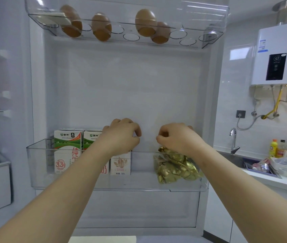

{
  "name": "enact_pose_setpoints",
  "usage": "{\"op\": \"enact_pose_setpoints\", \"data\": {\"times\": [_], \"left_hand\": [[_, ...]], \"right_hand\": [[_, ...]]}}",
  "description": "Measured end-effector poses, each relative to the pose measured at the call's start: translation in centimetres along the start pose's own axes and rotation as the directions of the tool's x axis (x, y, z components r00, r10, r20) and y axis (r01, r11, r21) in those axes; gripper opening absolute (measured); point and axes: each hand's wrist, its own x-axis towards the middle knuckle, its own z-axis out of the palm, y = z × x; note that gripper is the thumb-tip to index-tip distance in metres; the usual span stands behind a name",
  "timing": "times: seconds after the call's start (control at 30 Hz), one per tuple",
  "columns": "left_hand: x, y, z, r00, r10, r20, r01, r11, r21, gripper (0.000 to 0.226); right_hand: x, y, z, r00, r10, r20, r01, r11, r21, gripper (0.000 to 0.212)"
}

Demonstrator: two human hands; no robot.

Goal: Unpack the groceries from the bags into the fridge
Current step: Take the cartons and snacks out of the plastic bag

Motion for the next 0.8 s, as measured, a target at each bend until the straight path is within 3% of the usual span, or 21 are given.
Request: {"op": "enact_pose_setpoints", "data": {"times": [0.17,0.27,0.37,0.47,0.63,0.8], "left_hand": [[-0.6,0.4,-0.1,0.99,-0.001,-0.138,0.003,1.0,0.009,0.029],[-1.5,1.7,-0.1,0.936,0.072,-0.344,-0.076,0.997,0.002,0.037],[-2.4,4.7,0.5,0.887,0.151,-0.437,-0.22,0.969,-0.111,0.038],[-3.1,8.8,1.4,0.84,0.232,-0.491,-0.366,0.91,-0.196,0.037],[-2.8,18.0,4.3,0.766,0.381,-0.518,-0.521,0.84,-0.152,0.023],[-2.4,29.0,9.7,0.799,0.453,-0.396,-0.551,0.815,-0.179,0.025]], "right_hand": [[-1.0,0.1,-0.1,0.959,-0.002,-0.282,0.002,1.0,0.002,0.024],[-2.6,0.5,-0.4,0.919,-0.002,-0.394,0.014,1.0,0.027,0.027],[-5.1,1.9,-1.0,0.882,0.032,-0.47,0.015,0.995,0.096,0.026],[-7.9,4.5,-2.2,0.871,0.089,-0.484,-0.024,0.99,0.138,0.024],[-13.4,11.8,-4.5,0.863,0.219,-0.456,-0.215,0.975,0.061,0.027],[-20.9,21.0,-5.9,0.837,0.348,-0.423,-0.434,0.892,-0.125,0.032]]}}
